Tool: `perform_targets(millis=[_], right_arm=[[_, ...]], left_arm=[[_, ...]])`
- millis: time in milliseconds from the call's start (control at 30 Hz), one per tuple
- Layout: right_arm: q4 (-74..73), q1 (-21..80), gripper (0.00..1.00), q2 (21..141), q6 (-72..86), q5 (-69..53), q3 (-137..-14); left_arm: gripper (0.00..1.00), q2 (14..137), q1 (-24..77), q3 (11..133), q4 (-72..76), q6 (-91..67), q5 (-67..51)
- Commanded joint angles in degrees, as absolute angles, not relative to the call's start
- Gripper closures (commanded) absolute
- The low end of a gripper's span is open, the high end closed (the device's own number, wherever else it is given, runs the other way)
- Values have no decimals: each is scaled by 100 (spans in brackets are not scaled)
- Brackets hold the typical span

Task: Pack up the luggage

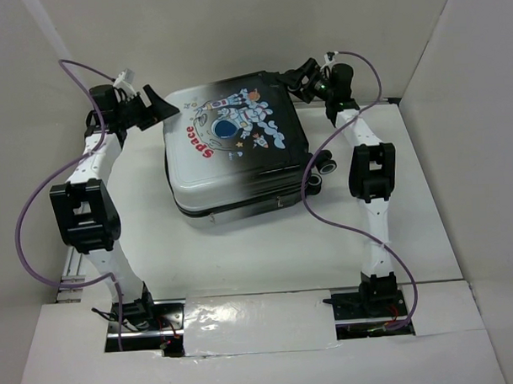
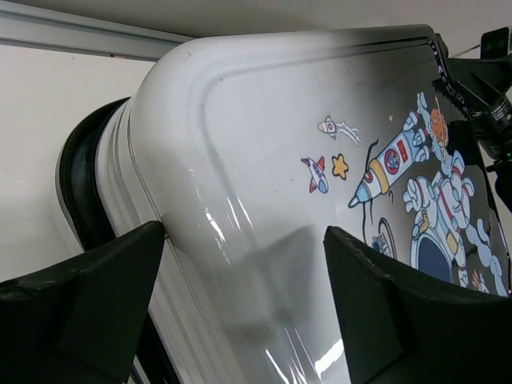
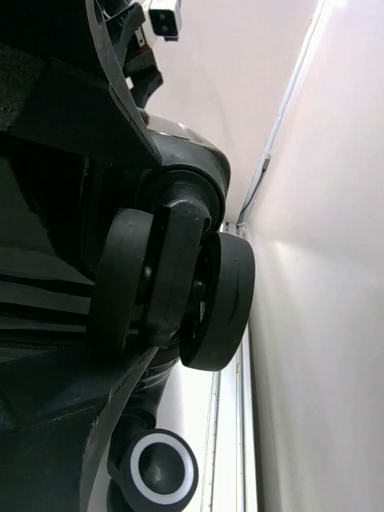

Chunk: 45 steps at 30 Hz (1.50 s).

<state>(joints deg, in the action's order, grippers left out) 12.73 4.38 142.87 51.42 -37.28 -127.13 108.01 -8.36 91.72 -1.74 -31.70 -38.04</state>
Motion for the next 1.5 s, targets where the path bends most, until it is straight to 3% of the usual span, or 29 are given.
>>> perform_targets(millis=[0,367,967,1167,1467], right_arm=[[1925,1125,11,13904,5089,-4447,-13192],[1424,1397,11,14080,4667,-4447,-13711],[1081,1397,11,14607,4544,-4333,-13712],[-198,1099,7,14485,4026,-3852,-13896],[-1722,54,10,13660,3482,-3595,-13202]], left_arm=[[7,10213,-483,9265,439,-3410,-4632],[7,9888,-483,8982,387,-3296,-4395],[7,10371,-483,8955,387,-3296,-4403],[7,10424,-536,9008,308,-3191,-4403],[7,10477,-589,9325,-61,-3032,-4289]])
